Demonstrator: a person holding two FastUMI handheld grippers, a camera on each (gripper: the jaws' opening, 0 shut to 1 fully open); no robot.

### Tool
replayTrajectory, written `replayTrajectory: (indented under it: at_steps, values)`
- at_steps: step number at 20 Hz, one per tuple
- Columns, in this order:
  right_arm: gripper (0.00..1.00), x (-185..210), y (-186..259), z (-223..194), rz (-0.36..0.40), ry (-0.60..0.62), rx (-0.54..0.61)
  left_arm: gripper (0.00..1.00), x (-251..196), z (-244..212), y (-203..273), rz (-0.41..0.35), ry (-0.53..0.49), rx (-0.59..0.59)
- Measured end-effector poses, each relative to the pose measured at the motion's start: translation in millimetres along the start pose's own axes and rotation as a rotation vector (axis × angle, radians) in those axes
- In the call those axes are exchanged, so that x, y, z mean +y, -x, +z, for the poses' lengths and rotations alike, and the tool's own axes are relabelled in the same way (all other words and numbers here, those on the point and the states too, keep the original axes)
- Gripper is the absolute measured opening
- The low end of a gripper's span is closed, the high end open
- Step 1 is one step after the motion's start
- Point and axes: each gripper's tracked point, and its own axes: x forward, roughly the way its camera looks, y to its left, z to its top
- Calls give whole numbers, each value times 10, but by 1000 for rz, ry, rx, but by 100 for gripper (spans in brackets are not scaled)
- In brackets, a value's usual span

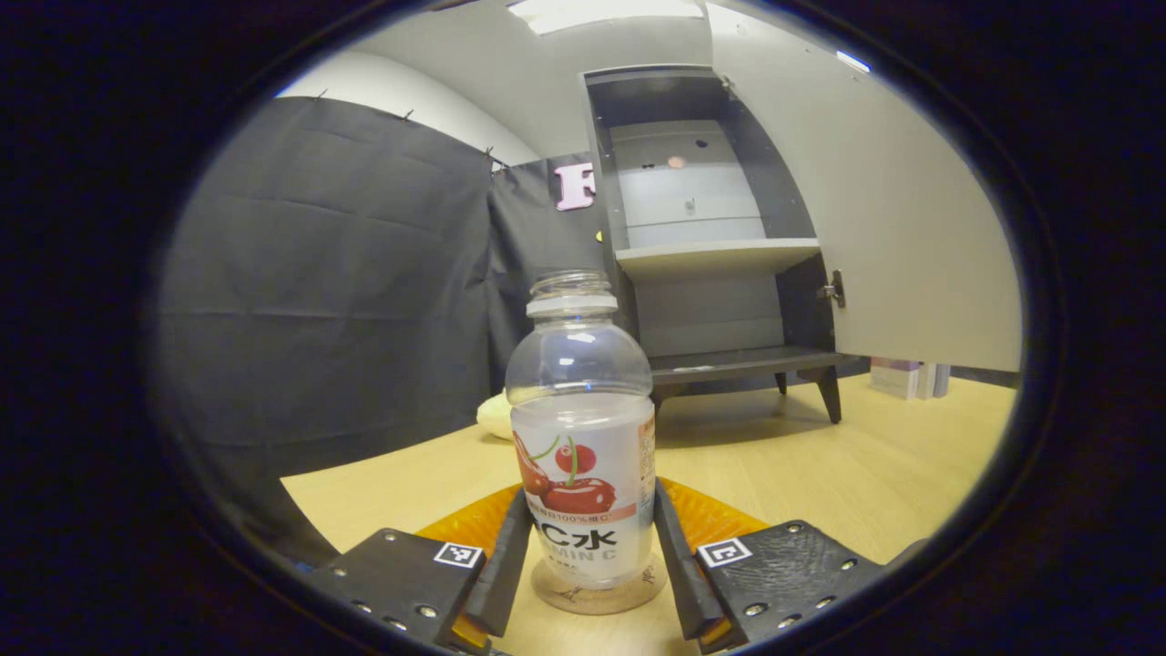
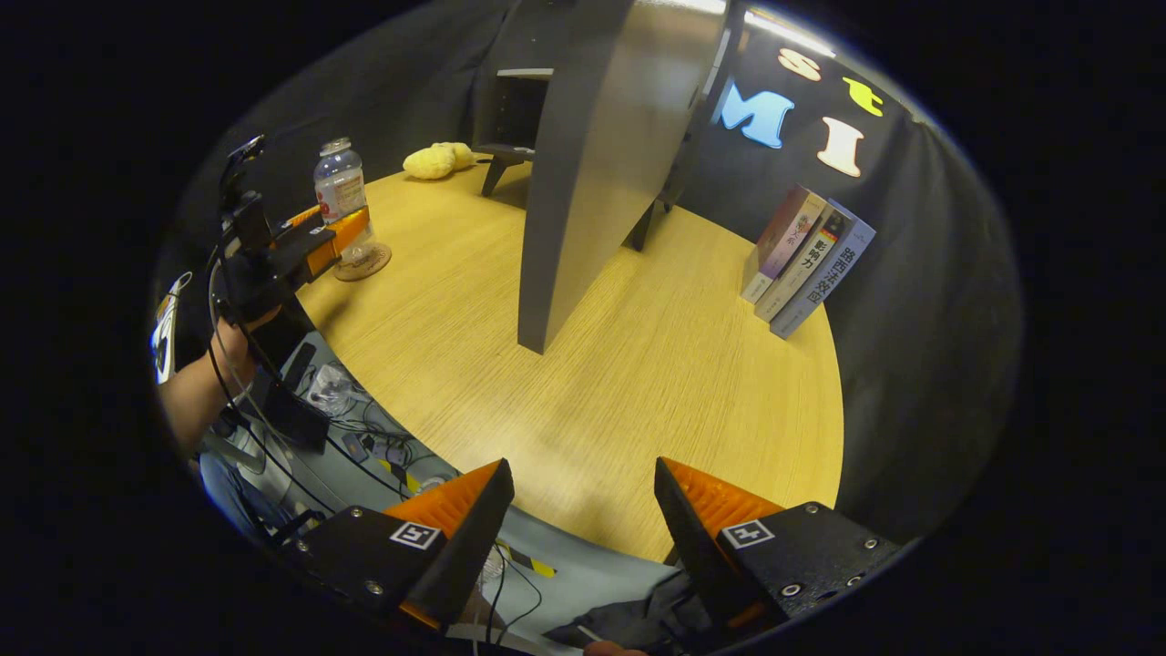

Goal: Open the cabinet door with the right hand, grasp the bottle in the cabinet with the left hand and place it on the coaster, then close the cabinet door with the right hand.

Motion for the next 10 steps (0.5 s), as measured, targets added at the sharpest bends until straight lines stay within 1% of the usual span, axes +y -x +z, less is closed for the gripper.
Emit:
replayTrajectory:
  at_steps: [3, 5, 8, 9, 10]
  values:
    - [96, 21, -1, -47, 2, -1, 6, 70, -18, -32, 11, -19, -5, 14]
    - [96, 39, -2, -91, 7, 1, 12, 70, 0, -39, 11, -8, -3, 21]
    - [96, 94, -7, -130, 17, 7, 29, 72, -16, -33, 3, 0, 35, 15]
    - [96, 111, -31, -145, 20, 5, 34, 77, -13, -31, 9, 0, 38, 14]
    - [97, 130, -46, -142, 25, 2, 37, 72, -25, -28, 8, -5, 36, 15]
